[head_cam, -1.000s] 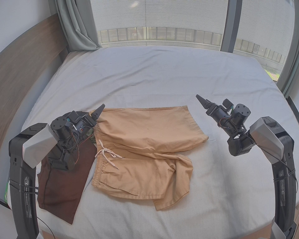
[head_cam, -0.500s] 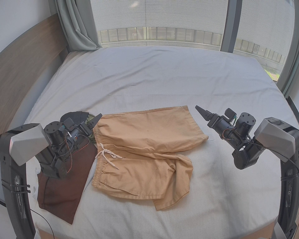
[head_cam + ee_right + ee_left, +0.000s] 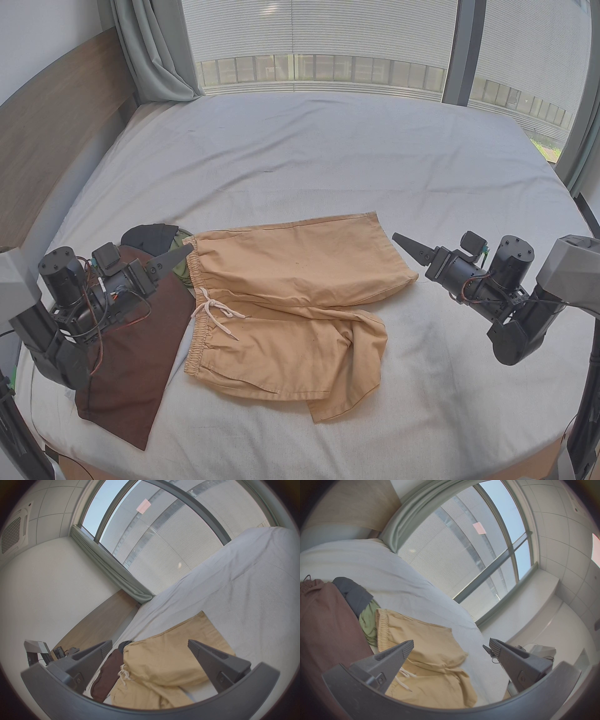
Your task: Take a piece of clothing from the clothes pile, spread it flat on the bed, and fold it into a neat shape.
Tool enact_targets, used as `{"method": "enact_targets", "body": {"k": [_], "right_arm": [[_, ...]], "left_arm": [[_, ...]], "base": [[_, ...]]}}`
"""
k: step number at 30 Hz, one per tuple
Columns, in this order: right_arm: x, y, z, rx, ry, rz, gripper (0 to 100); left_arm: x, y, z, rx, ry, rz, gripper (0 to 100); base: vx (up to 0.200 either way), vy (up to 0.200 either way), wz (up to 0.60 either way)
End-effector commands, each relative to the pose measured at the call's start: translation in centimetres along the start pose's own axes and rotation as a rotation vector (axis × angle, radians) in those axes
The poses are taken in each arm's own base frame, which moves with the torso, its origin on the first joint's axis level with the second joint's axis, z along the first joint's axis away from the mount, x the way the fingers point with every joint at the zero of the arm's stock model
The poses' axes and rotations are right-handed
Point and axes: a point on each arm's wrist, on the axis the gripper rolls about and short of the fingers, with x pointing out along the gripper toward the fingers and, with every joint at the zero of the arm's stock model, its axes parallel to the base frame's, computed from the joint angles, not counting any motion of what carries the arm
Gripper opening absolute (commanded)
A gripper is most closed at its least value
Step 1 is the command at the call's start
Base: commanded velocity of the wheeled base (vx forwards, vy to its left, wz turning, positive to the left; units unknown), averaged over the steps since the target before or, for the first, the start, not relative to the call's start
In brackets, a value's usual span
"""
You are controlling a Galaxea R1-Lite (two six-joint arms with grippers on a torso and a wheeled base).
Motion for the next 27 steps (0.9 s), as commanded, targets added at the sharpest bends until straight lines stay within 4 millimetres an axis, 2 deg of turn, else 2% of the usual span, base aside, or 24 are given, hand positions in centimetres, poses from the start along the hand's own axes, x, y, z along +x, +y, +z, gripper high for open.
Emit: {"method": "enact_targets", "body": {"k": [1,6,12,18,24,27], "right_arm": [[-2.8,3.6,0.7,-0.015,0.036,0.052,100],[-4.6,4.4,0.2,-0.040,0.074,0.047,100],[-5.6,4.4,-0.6,-0.035,0.128,0.055,100],[-5.7,4.5,-1.0,-0.036,0.143,0.053,100],[-6.1,4.6,-1.5,-0.034,0.164,0.048,100],[-6.4,4.5,-1.9,-0.027,0.184,0.040,100]], "left_arm": [[-2.7,-3.6,1.4,0.053,-0.013,-0.082,100],[-3.3,-3.7,0.3,0.112,0.030,-0.086,100],[-3.4,-2.9,-0.9,0.272,0.085,-0.103,100],[-4.2,-2.6,-1.9,0.457,0.137,-0.153,100],[-4.2,-2.6,-2.3,0.516,0.147,-0.169,100],[-4.1,-2.0,-2.9,0.520,0.169,-0.154,100]], "base": [[0.000,0.000,0.00],[0.000,0.000,0.00],[0.000,0.000,0.00],[0.000,0.000,0.00],[0.000,0.000,0.00],[0.000,0.000,0.00]]}}
